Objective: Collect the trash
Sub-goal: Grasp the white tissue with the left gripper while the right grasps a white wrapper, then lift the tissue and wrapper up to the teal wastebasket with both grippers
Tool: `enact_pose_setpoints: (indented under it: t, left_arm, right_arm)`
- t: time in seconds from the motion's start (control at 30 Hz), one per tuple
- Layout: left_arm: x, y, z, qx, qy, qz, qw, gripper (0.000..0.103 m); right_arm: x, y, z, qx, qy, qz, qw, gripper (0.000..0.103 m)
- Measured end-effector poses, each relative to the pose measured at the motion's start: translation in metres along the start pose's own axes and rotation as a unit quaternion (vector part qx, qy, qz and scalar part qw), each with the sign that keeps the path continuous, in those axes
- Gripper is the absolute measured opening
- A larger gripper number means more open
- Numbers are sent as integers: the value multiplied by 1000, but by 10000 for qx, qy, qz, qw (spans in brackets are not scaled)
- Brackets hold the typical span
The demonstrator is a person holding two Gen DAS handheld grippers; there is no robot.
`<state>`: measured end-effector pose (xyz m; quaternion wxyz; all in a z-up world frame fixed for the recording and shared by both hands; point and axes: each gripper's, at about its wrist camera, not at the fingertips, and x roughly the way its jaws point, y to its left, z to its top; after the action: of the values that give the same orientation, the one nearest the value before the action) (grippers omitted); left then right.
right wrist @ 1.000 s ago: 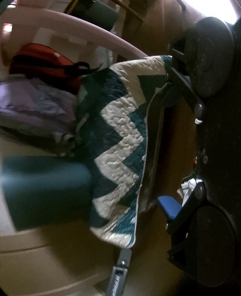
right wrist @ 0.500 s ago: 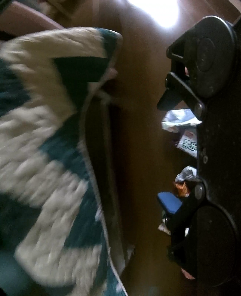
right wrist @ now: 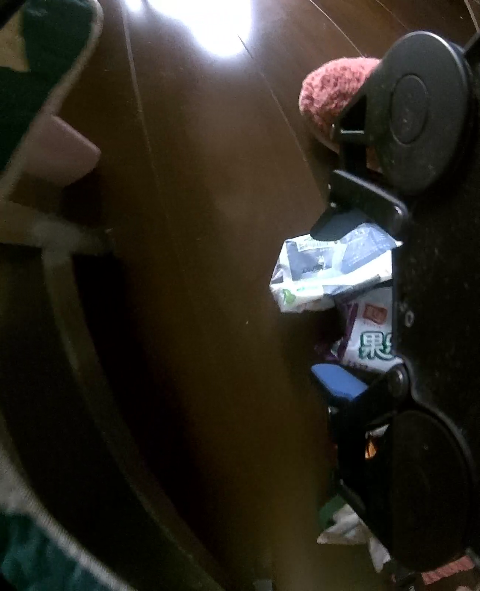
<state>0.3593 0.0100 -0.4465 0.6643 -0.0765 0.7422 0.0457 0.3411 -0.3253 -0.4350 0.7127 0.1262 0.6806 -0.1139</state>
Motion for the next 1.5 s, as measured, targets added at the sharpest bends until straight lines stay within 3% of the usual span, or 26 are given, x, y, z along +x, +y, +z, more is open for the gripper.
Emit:
enact_pose_setpoints:
  t: [0.3, 0.4, 0.6, 0.67, 0.83, 1.1, 1.5]
  left_arm:
    - [38, -4, 16, -215, 264, 16, 9994, 101]
    - [45, -4, 16, -218, 319, 45, 9992, 100]
    - [51, -4, 15, -197, 402, -43, 9990, 68]
    - [50, -6, 13, -160, 427, -72, 9989, 47]
    - [39, -13, 12, -122, 458, -109, 9988, 34]
    - [-14, -5, -1, -166, 223, -52, 9996, 32]
    - [-151, 13, -42, -126, -592, -399, 9974, 32]
  right_arm:
    - [39, -3, 4, 250, 254, 11, 9994, 53]
    - [49, -5, 3, 246, 329, 9, 9992, 39]
    - [56, -12, 4, 376, 280, 18, 9989, 10]
    - [53, -16, 4, 484, 224, -5, 9986, 4]
    - [36, -20, 1, 531, 195, -66, 9984, 1]
    - [-28, -12, -10, 285, -121, -128, 9994, 1]
    - [-184, 8, -48, 31, -1162, 676, 9909, 1]
